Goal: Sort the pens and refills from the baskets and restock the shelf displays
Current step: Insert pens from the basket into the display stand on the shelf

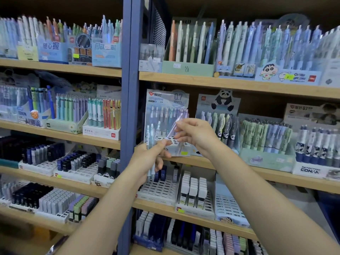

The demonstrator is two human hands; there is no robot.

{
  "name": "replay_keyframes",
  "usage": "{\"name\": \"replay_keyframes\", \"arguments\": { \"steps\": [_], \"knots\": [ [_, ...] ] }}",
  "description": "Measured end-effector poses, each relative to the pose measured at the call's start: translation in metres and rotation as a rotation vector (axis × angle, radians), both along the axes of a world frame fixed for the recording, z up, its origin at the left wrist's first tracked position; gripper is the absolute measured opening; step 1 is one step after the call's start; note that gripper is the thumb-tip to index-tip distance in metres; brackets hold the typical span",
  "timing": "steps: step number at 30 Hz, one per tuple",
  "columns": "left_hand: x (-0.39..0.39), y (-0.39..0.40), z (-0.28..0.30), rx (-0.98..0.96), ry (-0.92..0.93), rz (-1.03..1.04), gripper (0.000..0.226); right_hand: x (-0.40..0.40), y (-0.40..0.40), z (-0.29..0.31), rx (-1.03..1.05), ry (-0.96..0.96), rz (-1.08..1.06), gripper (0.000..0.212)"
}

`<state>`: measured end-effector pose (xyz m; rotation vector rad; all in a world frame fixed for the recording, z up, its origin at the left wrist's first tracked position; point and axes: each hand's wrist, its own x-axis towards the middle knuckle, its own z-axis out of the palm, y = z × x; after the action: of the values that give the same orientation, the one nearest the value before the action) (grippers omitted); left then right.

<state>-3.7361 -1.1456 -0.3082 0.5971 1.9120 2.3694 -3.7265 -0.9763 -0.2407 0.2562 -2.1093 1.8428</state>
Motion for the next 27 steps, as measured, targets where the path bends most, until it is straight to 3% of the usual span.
{"name": "replay_keyframes", "arguments": {
  "steps": [5, 10, 14, 20, 27],
  "knots": [
    [0.000, -0.002, 0.006, -0.156, 0.073, 0.086, 0.034, 0.000, -0.004, -0.002, 0.038, -0.006, 0.003, 0.023],
    [-0.006, -0.008, -0.002, -0.090, 0.075, 0.273, 0.018, -0.006, 0.004, 0.010, -0.019, 0.179, -0.277, 0.016],
    [-0.010, 0.004, -0.003, -0.154, 0.087, 0.306, 0.010, -0.009, 0.018, 0.014, 0.118, 0.275, -0.457, 0.015],
    [-0.016, 0.012, -0.005, -0.177, 0.065, 0.349, 0.008, -0.017, 0.024, 0.006, 0.378, 0.211, -0.490, 0.010],
    [-0.016, 0.011, -0.006, -0.150, 0.036, 0.333, 0.006, -0.021, 0.027, 0.003, 0.331, 0.241, -0.475, 0.013]
  ]
}}
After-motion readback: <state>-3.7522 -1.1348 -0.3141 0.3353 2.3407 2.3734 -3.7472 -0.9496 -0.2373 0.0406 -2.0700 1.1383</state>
